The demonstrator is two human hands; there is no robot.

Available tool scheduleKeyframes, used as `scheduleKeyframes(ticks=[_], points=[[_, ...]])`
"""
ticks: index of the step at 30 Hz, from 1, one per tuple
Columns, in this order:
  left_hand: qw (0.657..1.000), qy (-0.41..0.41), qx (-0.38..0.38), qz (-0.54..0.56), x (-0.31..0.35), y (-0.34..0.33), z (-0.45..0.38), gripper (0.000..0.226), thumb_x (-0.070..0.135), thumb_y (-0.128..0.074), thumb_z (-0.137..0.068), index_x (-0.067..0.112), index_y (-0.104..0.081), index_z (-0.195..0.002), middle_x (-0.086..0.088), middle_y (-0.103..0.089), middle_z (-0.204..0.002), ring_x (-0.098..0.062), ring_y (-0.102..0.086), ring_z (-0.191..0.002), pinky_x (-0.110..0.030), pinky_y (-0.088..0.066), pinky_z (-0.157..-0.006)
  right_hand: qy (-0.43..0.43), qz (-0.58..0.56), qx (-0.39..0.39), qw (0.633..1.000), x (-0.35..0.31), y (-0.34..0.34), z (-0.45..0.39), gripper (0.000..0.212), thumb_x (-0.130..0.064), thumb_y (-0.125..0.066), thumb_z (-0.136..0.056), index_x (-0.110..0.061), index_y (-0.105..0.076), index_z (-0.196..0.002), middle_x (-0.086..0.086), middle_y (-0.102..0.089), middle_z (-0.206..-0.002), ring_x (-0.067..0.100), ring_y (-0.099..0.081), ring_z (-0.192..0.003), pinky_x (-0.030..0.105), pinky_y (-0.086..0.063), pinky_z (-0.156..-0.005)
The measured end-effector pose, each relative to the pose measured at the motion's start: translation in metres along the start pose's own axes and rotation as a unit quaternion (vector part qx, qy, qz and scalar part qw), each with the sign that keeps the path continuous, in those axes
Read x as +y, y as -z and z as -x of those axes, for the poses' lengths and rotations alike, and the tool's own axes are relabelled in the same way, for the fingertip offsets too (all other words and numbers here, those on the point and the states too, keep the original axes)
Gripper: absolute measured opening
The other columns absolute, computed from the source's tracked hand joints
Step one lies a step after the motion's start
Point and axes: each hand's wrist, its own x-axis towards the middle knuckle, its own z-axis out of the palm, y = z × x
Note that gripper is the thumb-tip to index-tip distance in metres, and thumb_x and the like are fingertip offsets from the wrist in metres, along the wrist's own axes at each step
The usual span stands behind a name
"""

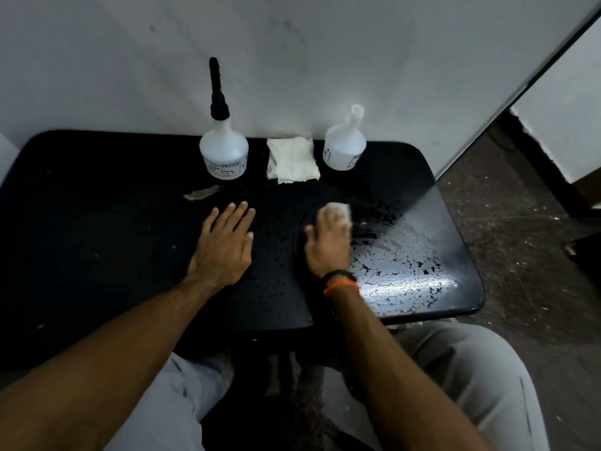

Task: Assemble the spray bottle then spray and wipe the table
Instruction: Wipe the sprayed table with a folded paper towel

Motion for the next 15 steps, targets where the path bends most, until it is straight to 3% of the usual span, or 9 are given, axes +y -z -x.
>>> scheduleKeyframes(ticks=[3,5,8,12,15], points=[[1.000,-0.004,0.012,0.007,0.000,-0.001,0.001,0.057,0.031,-0.029,-0.098,0.011,-0.049,-0.147,-0.008,-0.046,-0.156,-0.025,-0.039,-0.147,-0.047,-0.024,-0.123,0.140,-0.031,-0.007,0.990,-0.020,-0.022,0.068,0.055,-0.029,-0.038,-0.105,-0.010,-0.030,-0.156,0.009,-0.021,-0.166,0.026,-0.012,-0.155,0.041,0.000,-0.127],[1.000,-0.005,0.016,0.012,0.000,-0.001,0.001,0.056,0.029,-0.031,-0.098,0.011,-0.050,-0.147,-0.008,-0.046,-0.156,-0.026,-0.040,-0.147,-0.048,-0.025,-0.123,0.159,-0.045,0.019,0.986,-0.009,-0.026,0.108,0.055,-0.030,-0.038,-0.105,-0.014,-0.030,-0.157,0.002,-0.021,-0.166,0.018,-0.012,-0.156,0.038,-0.001,-0.127],[1.000,-0.003,0.012,0.012,-0.001,-0.002,0.000,0.055,0.029,-0.034,-0.099,0.011,-0.047,-0.149,-0.007,-0.043,-0.158,-0.025,-0.036,-0.149,-0.047,-0.022,-0.124,0.012,-0.025,0.069,0.997,0.031,-0.020,0.129,0.056,-0.036,-0.031,-0.106,-0.017,-0.019,-0.158,0.001,-0.009,-0.167,0.014,0.000,-0.155,0.040,-0.003,-0.128],[1.000,0.000,-0.004,0.002,-0.002,-0.004,-0.001,0.057,0.032,-0.028,-0.100,0.014,-0.042,-0.152,-0.004,-0.037,-0.161,-0.022,-0.031,-0.151,-0.045,-0.018,-0.125,-0.203,-0.005,0.089,0.975,0.055,0.000,0.100,0.064,-0.040,-0.030,-0.105,-0.005,-0.019,-0.157,0.014,-0.008,-0.168,0.026,-0.001,-0.156,0.045,-0.001,-0.127],[1.000,0.002,-0.009,-0.005,-0.003,-0.005,-0.001,0.055,0.031,-0.029,-0.102,0.016,-0.037,-0.154,-0.003,-0.032,-0.164,-0.021,-0.027,-0.153,-0.044,-0.016,-0.126,-0.174,-0.013,0.052,0.983,0.021,-0.007,0.089,0.067,-0.044,-0.028,-0.105,-0.003,-0.018,-0.157,0.018,-0.011,-0.167,0.033,-0.004,-0.155,0.047,-0.001,-0.127]])
